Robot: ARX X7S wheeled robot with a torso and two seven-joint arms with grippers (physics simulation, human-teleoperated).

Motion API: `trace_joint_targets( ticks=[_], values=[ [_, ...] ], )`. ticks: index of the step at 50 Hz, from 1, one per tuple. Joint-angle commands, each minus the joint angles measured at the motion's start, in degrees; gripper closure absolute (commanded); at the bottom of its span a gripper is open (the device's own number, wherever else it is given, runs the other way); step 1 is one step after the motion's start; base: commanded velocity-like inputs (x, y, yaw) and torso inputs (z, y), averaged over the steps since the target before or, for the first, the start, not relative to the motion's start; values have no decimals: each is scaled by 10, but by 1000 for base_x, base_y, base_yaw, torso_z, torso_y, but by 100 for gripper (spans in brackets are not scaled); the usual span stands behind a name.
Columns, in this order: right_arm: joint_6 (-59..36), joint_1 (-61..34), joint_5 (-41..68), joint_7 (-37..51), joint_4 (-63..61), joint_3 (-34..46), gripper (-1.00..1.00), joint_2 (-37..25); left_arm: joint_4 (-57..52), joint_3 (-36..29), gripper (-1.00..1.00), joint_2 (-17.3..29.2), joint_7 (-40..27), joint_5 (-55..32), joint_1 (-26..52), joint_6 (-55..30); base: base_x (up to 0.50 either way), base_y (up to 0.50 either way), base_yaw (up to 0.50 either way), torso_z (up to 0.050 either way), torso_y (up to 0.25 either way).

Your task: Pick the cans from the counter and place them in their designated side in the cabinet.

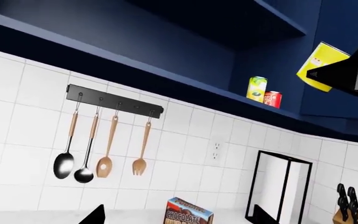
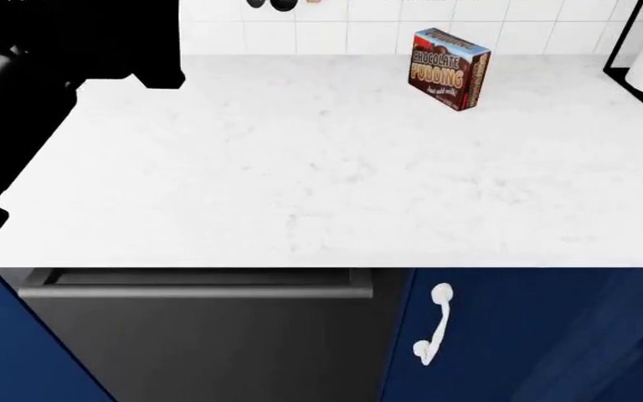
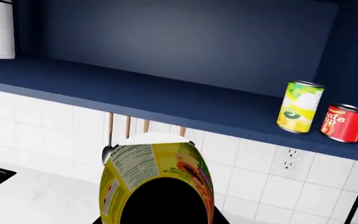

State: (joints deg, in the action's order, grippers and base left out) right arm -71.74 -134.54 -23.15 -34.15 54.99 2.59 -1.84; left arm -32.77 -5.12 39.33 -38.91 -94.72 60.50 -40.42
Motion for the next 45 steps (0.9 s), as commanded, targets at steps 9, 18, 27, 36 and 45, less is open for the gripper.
trace_joint_targets(
  ticks=[9,18,27,36,45],
  values=[
    [5,-5,13,15,5,0,100,-2,-7,9,-100,11,-6,-23,23,3,0,0,0,0,0],
    [5,-5,13,15,5,0,100,-2,0,2,-100,11,-5,-19,35,-2,0,0,0,0,0],
    [5,-5,13,15,5,0,100,-2,3,-3,-100,11,-9,-21,47,-4,12,-21,0,0,0],
    [5,-5,13,15,5,0,100,-2,2,-2,-100,13,-9,-19,44,-2,146,-185,0,0,0],
    [5,-5,13,15,5,0,100,-2,1,-3,-100,13,-10,-19,46,-1,210,-133,0,0,1]
  ],
)
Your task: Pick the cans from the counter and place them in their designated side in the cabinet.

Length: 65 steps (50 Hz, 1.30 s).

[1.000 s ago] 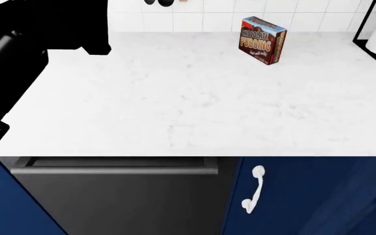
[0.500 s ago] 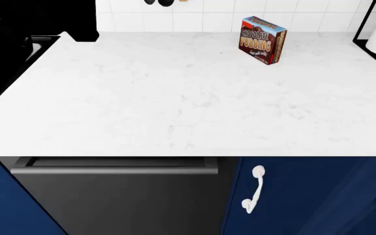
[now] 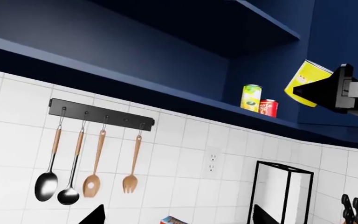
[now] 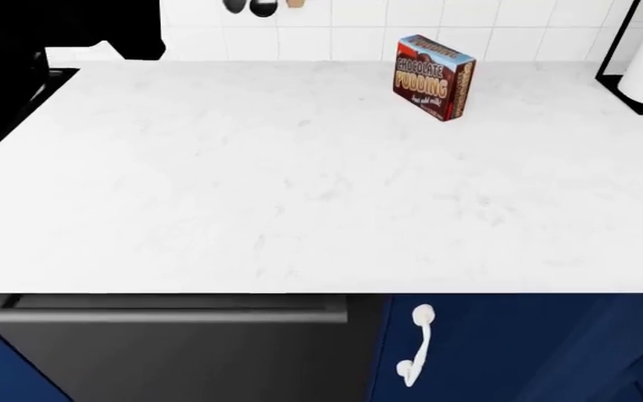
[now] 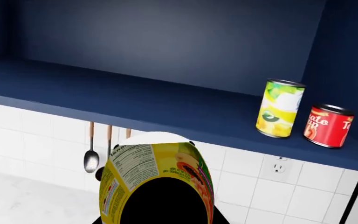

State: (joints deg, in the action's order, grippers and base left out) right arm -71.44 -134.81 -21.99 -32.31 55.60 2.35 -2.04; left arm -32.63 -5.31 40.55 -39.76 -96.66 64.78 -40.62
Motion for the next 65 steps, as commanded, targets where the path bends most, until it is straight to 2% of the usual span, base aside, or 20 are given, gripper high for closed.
trace_joint_targets(
  ticks=[1,47,65],
  values=[
    [2,-2,1,-3,-1,2,100,0,0,-2,-100,0,-2,0,3,1,199,-39,0,0,0],
    [2,-2,1,-3,-1,2,100,0,-7,9,-100,16,-1,-3,-6,10,201,-6,0,0,1],
    [2,-2,1,-3,-1,2,100,0,-6,8,-100,16,3,2,-9,12,77,-64,0,0,1]
  ],
)
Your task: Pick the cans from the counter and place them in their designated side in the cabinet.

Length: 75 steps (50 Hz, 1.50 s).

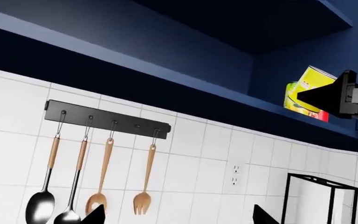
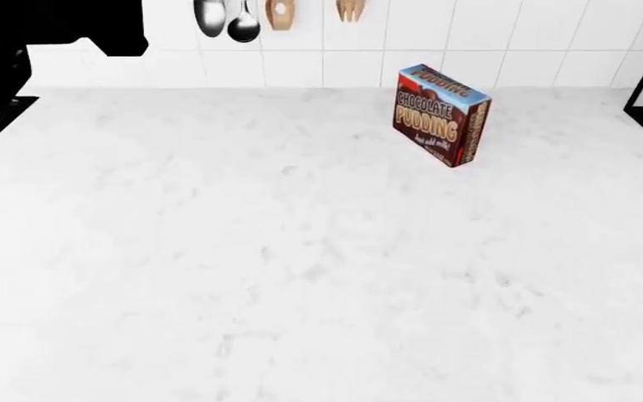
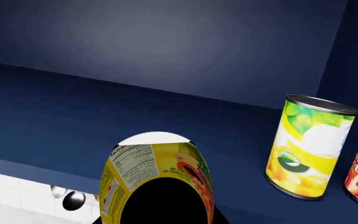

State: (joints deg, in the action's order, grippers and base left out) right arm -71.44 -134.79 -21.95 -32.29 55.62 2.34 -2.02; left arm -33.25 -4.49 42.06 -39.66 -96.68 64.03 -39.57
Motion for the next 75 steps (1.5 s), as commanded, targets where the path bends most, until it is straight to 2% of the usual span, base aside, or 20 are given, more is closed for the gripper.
trace_joint_targets(
  ticks=[1,38,39,75],
  values=[
    [2,-2,1,-3,-1,2,100,0,0,0,-100,1,2,2,-1,1,227,0,0,0,0],
    [2,-2,1,-3,-1,2,100,0,-2,3,-100,7,2,2,-8,8,273,-3,0,0,-3],
    [2,-2,1,-3,-1,2,-100,0,-2,4,-100,7,2,2,-9,8,55,0,0,0,0],
    [2,-2,1,-3,-1,2,-100,0,0,4,-100,11,5,2,-8,12,-39,0,1,-2,-8]
  ],
)
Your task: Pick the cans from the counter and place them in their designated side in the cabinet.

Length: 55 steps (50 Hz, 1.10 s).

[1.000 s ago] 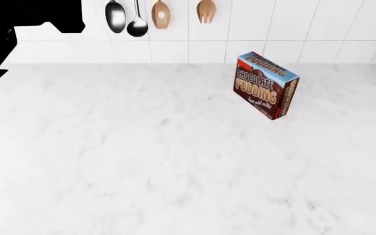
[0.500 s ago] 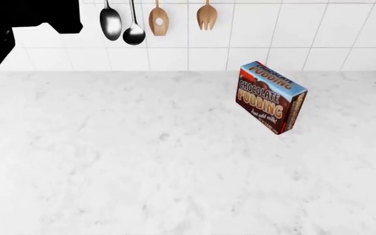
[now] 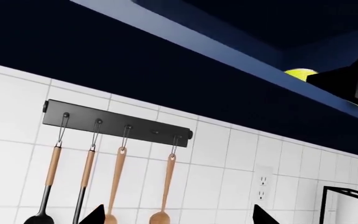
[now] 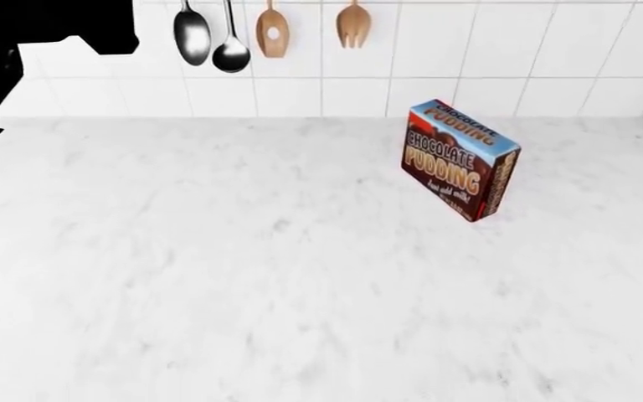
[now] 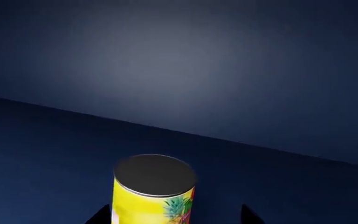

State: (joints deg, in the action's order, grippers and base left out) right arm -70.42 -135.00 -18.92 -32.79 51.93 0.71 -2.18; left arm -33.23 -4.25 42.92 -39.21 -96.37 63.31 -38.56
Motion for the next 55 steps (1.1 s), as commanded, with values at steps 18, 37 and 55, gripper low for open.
trace_joint_targets(
  ticks=[18,37,55],
  values=[
    [-8,0,-30,2,36,18,-100,2,-5,4,-100,5,-3,-5,-3,5,-234,0,0,0,-1],
    [-8,0,-30,2,36,18,-100,2,-5,2,-100,5,-2,-5,-3,6,-234,0,0,0,-1],
    [-8,0,-30,2,36,18,-100,2,-4,-1,-100,7,-3,-7,3,6,-234,0,0,0,-1]
  ],
)
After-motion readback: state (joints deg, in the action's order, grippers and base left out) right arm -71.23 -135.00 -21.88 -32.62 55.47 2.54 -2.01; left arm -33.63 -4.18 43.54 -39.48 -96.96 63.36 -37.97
